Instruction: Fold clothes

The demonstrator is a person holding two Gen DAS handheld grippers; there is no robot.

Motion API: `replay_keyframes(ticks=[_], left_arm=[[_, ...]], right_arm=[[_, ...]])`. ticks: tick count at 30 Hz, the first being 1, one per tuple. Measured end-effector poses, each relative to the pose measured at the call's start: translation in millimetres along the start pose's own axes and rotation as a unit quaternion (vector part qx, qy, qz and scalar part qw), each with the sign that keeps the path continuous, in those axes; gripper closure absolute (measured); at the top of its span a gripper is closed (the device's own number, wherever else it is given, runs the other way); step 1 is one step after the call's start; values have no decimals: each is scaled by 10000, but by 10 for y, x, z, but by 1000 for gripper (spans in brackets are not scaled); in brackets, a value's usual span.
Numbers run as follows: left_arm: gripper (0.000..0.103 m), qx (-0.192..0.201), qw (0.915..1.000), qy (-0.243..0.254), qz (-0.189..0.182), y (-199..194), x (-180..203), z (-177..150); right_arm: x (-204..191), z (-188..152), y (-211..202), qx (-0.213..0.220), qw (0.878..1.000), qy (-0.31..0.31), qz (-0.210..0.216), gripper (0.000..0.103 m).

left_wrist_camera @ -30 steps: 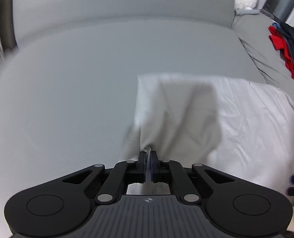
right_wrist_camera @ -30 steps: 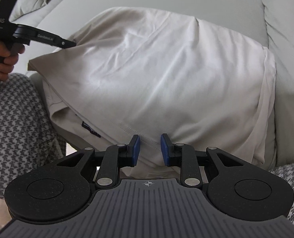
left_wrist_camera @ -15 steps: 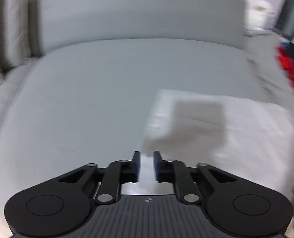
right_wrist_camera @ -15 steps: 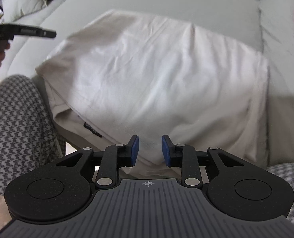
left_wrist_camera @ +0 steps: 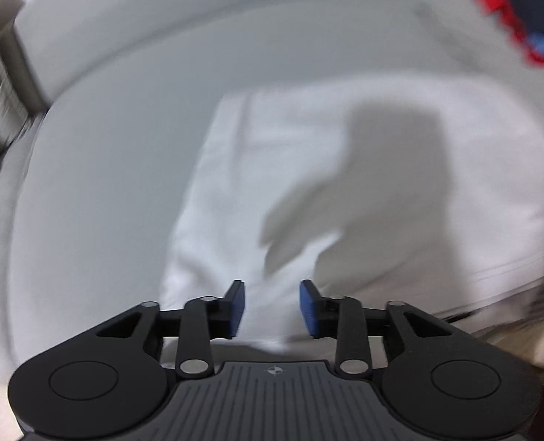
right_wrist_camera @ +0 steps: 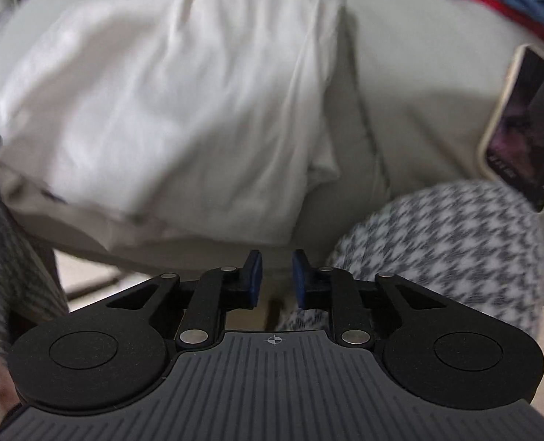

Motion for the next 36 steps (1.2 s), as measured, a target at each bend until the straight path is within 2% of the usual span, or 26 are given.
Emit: replay_keyframes(ticks=[3, 6, 9, 10, 11, 12, 13, 14, 15, 16, 18, 20, 25, 28, 29, 31, 32, 34, 35, 36], left_arm=[[69, 238, 9983, 333, -422, 46, 621, 143], [69, 465, 9961, 423, -612, 201, 1041, 263], [70, 415, 9955, 275, -810, 427, 1329, 289], [69, 260, 9964, 392, -702, 526, 1384, 278], [65, 101, 9969, 516, -584, 624, 1438, 267], [66, 25, 9971, 551, -522, 710, 1512, 283], [68, -36, 9975, 474, -525, 666, 1502, 354], [75, -96, 9978, 391, -533, 613, 1487, 428], [74, 38, 9975, 344, -611, 570, 1475, 495], [73, 355, 9965, 313, -695, 506, 1429, 648], [73, 711, 9955, 306, -540, 496, 1304, 871], [73, 837, 9959, 247, -240, 655, 1179, 1083], [73, 588, 9981, 121, 121, 1066, 1034, 1122], [73, -132, 9984, 151, 525, 1336, 939, 865], [72, -132, 9983, 172, 534, 1321, 916, 842], [72, -101, 9983, 220, 533, 1279, 873, 807], [72, -155, 9983, 212, 523, 1271, 849, 800], [66, -183, 9983, 180, 518, 1271, 805, 786], [66, -166, 9986, 147, 482, 1272, 785, 776], [66, -154, 9987, 116, 471, 1264, 784, 780]], right_arm=[[-42, 229, -64, 605, 9980, -100, 165, 81], [-176, 574, 40, 1125, 9925, -358, 317, 84], [-205, 704, 266, 1192, 9916, -448, 246, 84], [-207, 748, 359, 1200, 9914, -488, 189, 85], [-89, 711, 449, 1038, 9940, -350, 54, 87], [34, 669, 537, 868, 9960, -203, -85, 87], [81, 662, 521, 848, 9964, -42, -34, 87], [212, 645, 469, 738, 9970, 118, -217, 88], [346, 626, 413, 622, 9968, 278, -412, 85], [421, 629, 375, 629, 9965, 318, -459, 85], [532, 724, 290, 789, 9951, 559, -219, 85], [509, 903, 293, 1008, 9932, 573, 23, 85], [352, 1326, 477, 1348, 9890, 482, 379, 82], [225, 1556, 664, 1500, 9854, 484, 648, 82], [183, 1589, 722, 1514, 9849, 459, 699, 82], [139, 1560, 851, 1332, 9891, 286, 566, 82], [247, 1456, 981, 1058, 9937, 252, 284, 74], [431, 1428, 950, 1098, 9904, 737, 414, 74], [559, 1380, 873, 1070, 9892, 977, 219, 75], [613, 1360, 812, 1131, 9895, 899, 35, 77]])
Point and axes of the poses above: each gripper's, at about its wrist camera, not at the fingertips, and y roughly the way its jaws point, x to its right, z to its top, the point moved 10 cm from there along y, roughly the way its jaws point, and after that the axes turned 6 degrees about x, right-handed, at the moved point
